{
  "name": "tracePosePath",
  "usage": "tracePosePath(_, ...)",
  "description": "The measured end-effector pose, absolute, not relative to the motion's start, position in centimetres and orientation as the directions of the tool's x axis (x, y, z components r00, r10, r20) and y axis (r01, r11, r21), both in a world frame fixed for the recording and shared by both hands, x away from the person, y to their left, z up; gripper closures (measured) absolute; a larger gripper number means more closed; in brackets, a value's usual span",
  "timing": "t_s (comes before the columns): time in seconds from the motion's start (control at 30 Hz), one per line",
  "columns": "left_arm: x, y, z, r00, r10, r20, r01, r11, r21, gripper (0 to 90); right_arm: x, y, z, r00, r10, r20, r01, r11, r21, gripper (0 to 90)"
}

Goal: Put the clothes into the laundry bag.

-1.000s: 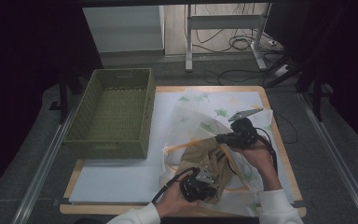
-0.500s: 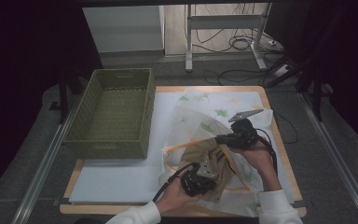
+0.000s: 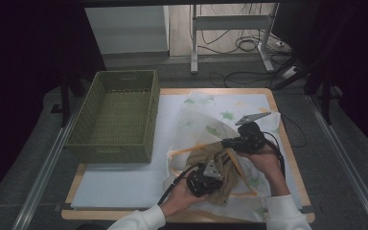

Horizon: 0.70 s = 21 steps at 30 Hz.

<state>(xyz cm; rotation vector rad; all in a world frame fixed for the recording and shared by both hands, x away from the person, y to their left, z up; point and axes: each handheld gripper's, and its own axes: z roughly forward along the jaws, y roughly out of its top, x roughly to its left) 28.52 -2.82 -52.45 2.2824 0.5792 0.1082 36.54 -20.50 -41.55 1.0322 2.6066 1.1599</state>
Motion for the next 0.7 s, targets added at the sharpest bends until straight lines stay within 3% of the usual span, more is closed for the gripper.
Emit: tracePosePath(0.7,29.9,-3.9,-52.2,0.871,0.490,-0.007,0.351,-0.614,0.706,90.0,36.4,-20.0,-41.7,-0.771,0.616,0.160,0.535,0.493,0.686,86.2)
